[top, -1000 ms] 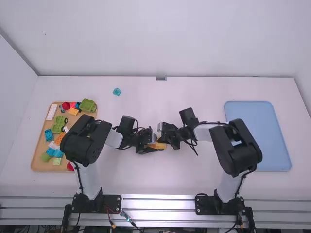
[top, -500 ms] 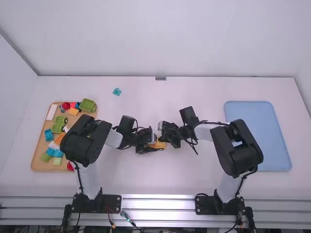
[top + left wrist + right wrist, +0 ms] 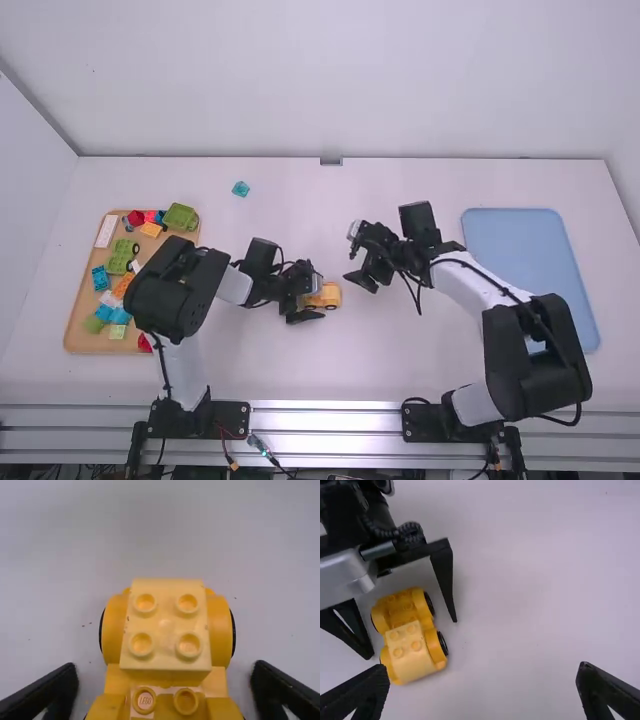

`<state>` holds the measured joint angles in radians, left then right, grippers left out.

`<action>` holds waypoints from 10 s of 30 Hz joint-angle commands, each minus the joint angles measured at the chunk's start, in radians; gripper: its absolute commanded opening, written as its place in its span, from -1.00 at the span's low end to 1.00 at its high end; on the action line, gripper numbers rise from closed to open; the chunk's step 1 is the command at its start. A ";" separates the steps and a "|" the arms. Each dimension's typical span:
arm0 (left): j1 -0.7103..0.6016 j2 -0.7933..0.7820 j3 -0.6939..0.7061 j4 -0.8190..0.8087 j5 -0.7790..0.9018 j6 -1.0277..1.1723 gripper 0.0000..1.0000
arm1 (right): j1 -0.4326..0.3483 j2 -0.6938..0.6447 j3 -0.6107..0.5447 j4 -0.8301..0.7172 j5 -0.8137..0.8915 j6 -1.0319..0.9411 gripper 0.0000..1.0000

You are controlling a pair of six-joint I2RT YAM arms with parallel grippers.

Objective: Assemble lego blocks to make yellow taxi

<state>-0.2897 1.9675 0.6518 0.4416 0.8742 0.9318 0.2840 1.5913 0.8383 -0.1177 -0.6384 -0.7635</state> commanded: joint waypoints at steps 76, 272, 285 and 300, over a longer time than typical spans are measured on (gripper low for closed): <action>0.798 0.484 1.704 -1.739 -0.814 -1.262 0.68 | 0.019 -0.012 -0.002 0.163 0.037 0.166 0.98; 0.357 -0.898 0.040 -0.397 -0.817 -0.911 0.98 | 0.383 0.301 0.609 -0.318 0.305 0.307 -0.69; 0.545 -1.532 -0.248 -0.391 -0.721 -0.892 0.98 | 0.505 0.527 0.844 -0.579 0.333 0.179 -0.95; 0.563 -1.510 -0.273 -0.362 -0.705 -0.917 0.98 | 0.621 0.743 1.006 -0.778 0.457 0.138 -0.85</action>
<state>0.2680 0.4515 0.3859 0.0734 0.1570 0.0216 0.9009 2.3245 1.8130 -0.8940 -0.2020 -0.6209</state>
